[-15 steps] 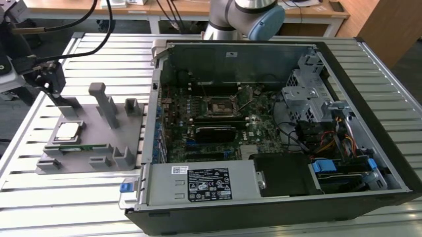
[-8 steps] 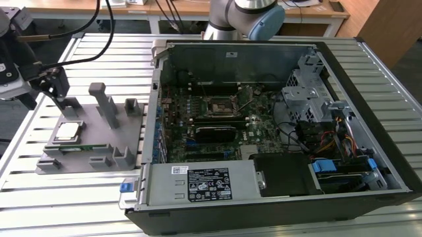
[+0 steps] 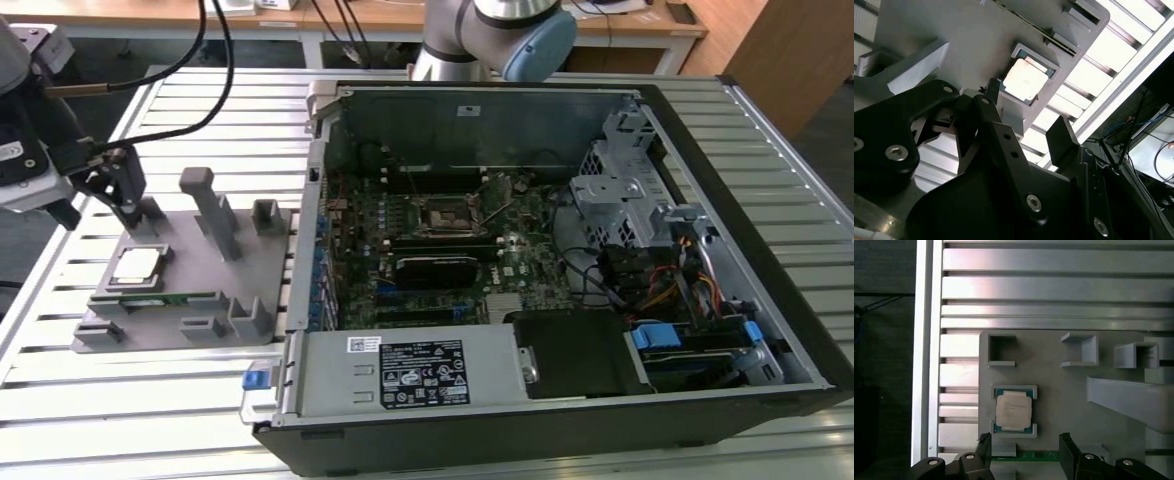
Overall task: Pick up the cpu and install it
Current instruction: 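Pick up the cpu and move it towards the insertion slot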
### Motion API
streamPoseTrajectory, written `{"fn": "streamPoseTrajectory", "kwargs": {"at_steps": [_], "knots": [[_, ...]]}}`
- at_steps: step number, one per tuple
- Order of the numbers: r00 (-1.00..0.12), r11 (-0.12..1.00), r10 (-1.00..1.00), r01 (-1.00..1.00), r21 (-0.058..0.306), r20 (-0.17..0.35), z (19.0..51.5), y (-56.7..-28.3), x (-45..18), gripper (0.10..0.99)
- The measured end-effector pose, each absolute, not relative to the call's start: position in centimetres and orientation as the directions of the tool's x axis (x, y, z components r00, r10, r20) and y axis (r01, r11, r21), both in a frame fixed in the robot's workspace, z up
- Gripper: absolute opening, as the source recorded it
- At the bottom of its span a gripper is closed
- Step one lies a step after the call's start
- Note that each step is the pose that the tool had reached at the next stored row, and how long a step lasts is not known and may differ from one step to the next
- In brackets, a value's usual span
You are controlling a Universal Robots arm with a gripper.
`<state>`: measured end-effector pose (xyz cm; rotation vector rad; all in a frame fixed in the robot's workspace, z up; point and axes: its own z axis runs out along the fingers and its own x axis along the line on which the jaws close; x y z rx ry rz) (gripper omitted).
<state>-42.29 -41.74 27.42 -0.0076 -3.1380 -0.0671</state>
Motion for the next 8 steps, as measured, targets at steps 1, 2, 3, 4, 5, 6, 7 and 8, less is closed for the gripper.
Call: {"fn": "streamPoseTrajectory", "kwargs": {"at_steps": [1, 2, 3, 4, 5, 6, 7, 8], "knots": [[-1.000, 0.999, 0.005, 0.005, 0.043, 0.003, 27.2, -41.7, -42.2, 0.647], [-1.000, 0.999, 0.005, 0.005, 0.043, 0.003, 27.1, -41.7, -42.2, 0.647], [-1.000, 0.999, 0.005, 0.005, 0.043, 0.003, 26.9, -41.7, -42.2, 0.647], [-1.000, 0.999, 0.005, 0.005, 0.043, 0.003, 26.7, -41.7, -42.2, 0.647], [-1.000, 0.999, 0.005, 0.005, 0.043, 0.003, 26.5, -41.7, -42.2, 0.647], [-1.000, 0.999, 0.005, 0.005, 0.043, 0.003, 26.4, -41.7, -42.2, 0.647], [-1.000, 0.999, 0.005, 0.005, 0.043, 0.003, 26.3, -41.7, -42.2, 0.647], [-1.000, 0.999, 0.005, 0.005, 0.043, 0.003, 26.2, -41.7, -42.2, 0.647]]}}
